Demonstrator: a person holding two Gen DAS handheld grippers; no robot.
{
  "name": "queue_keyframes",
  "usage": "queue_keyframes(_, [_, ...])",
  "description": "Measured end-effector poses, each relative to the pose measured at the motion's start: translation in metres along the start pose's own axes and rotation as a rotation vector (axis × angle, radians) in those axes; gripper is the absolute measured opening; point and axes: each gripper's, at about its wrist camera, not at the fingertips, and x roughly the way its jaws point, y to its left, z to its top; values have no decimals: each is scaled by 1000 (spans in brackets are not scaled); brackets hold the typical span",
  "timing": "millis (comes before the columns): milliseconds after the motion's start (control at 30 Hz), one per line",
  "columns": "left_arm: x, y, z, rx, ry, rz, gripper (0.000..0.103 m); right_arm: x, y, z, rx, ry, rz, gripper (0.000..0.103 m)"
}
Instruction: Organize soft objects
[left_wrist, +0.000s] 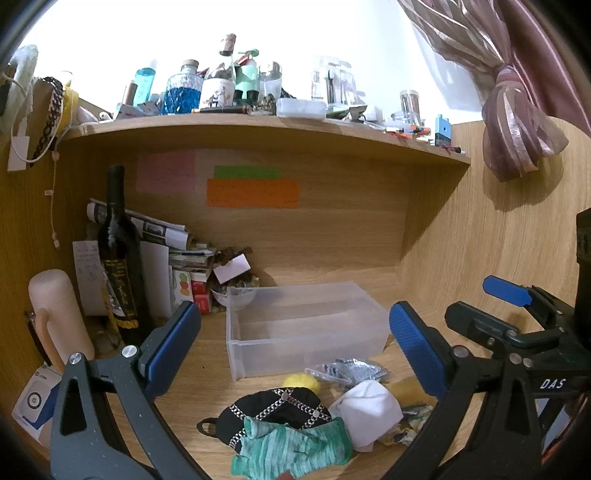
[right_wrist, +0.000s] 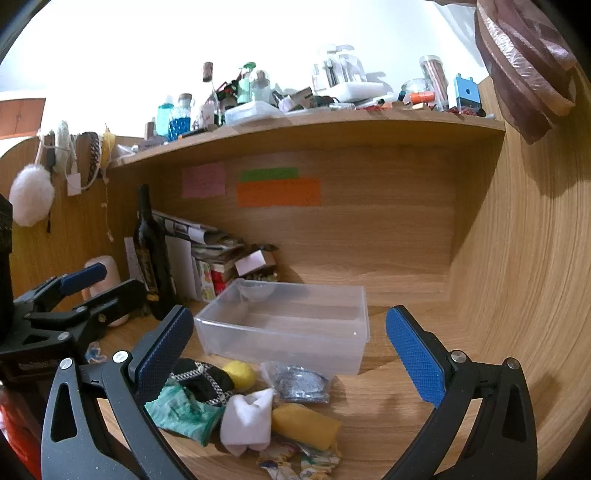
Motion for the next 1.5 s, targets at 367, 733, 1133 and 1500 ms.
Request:
queue_keyframes(367, [24,17,-27,11,131,49,82,14,-17,-20,8,97,-15,96])
queue_keyframes(733, [62,46,-65,-59,320,32,72,49,-35,-63,30,309,16,75])
queue_keyframes(1133, [102,46,-96,-39,460,34,59,77,-36,-90,47,437,64,74])
queue_keyframes(1500, [101,42,-96,-29,447,23,29,81,-39,-92,84,432,84,44])
